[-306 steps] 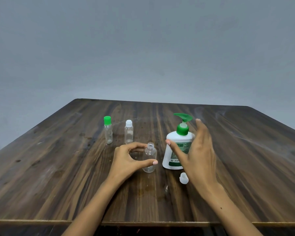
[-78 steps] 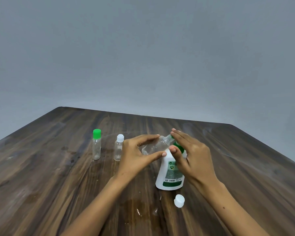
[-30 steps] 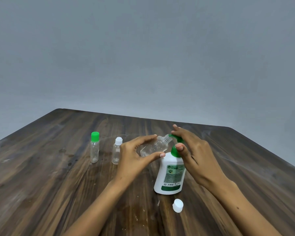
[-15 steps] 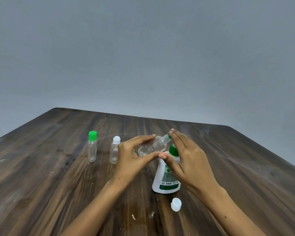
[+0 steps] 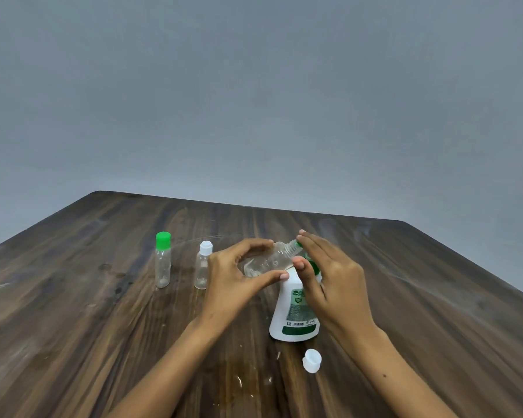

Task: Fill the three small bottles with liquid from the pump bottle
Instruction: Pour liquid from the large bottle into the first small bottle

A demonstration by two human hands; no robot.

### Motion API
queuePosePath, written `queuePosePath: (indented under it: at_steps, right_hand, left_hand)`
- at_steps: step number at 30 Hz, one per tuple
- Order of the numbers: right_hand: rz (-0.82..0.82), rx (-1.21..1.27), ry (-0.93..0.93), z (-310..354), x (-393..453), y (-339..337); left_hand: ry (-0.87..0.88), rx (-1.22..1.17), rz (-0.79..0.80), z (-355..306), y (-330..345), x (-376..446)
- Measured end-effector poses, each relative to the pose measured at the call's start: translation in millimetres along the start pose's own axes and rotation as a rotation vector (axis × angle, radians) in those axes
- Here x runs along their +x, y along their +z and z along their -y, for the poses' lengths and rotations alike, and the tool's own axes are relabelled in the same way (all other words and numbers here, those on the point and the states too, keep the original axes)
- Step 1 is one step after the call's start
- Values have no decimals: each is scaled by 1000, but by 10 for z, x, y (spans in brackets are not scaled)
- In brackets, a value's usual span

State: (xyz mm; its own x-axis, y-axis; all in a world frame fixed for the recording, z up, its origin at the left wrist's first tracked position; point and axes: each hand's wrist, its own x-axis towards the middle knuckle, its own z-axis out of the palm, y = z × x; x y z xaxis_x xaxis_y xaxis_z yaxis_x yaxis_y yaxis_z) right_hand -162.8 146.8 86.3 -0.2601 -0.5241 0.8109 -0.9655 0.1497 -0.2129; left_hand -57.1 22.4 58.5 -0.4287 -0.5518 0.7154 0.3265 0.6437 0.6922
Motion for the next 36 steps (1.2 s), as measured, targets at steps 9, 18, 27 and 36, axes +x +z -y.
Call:
queuePosePath:
  at_steps: [9, 18, 27, 36]
  right_hand:
    - [-18, 34, 6, -16, 21, -2]
    - [-39, 77, -6, -34, 60, -38]
    - [-34, 22, -47, -55, 81, -81]
    - [-84, 17, -73, -75, 37, -38]
  left_hand:
    - [7, 18, -20, 15, -4, 13]
    - [-6, -12, -52, -19, -3, 2]
    - [18, 1, -61, 3, 2, -1]
    - [42, 18, -41, 14, -6, -9]
